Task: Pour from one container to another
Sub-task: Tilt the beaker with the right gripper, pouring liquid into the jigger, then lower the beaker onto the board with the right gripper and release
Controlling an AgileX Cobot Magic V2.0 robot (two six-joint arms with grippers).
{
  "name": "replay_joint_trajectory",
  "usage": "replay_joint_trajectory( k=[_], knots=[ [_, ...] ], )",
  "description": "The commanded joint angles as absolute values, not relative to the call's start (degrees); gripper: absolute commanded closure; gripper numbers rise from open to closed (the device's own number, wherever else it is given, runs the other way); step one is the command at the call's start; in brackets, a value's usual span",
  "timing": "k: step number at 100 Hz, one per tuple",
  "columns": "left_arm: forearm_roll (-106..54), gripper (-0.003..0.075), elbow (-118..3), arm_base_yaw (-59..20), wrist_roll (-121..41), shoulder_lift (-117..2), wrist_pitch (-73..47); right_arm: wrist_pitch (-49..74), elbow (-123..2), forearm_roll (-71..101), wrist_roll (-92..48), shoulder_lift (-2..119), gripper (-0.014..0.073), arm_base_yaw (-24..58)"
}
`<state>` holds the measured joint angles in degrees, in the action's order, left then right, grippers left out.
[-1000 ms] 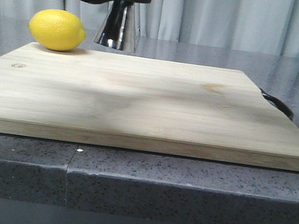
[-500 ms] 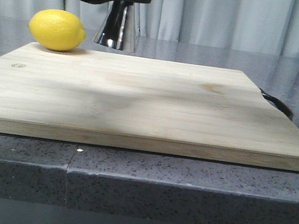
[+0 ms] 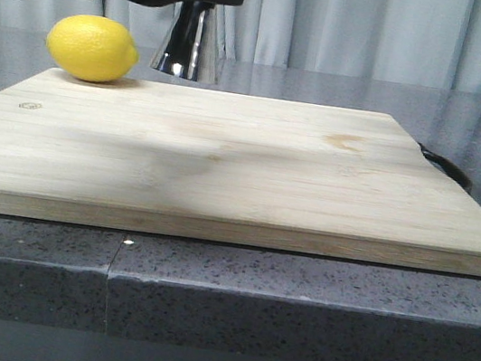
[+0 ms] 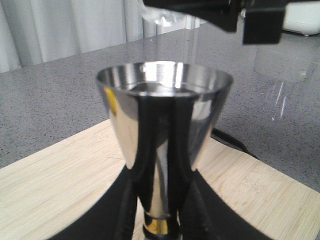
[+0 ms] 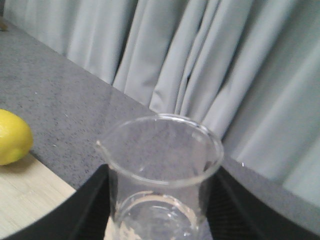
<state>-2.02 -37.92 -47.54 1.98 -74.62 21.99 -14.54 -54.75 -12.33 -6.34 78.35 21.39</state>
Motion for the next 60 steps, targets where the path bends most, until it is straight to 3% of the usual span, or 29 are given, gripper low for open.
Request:
replay_joint_trajectory(
  k=[1, 32, 60],
  knots=[
    [-1.9, 0.0657, -39.5, -48.2, 2.3, -73.2, 27.1, -22.9, -52.4, -10.5, -2.6, 77.2, 0.0328, 18.9],
    [-1.9, 0.0657, -39.5, -48.2, 2.3, -73.2, 27.2, -45.8, -33.0, -9.3, 3.4, 78.4, 0.0328, 16.6],
    [-1.9, 0.0657, -39.5, -48.2, 2.3, -73.2, 27.4, -58.4, -28.5, -9.7, 3.9, 84.8, 0.0328, 16.7]
  ],
)
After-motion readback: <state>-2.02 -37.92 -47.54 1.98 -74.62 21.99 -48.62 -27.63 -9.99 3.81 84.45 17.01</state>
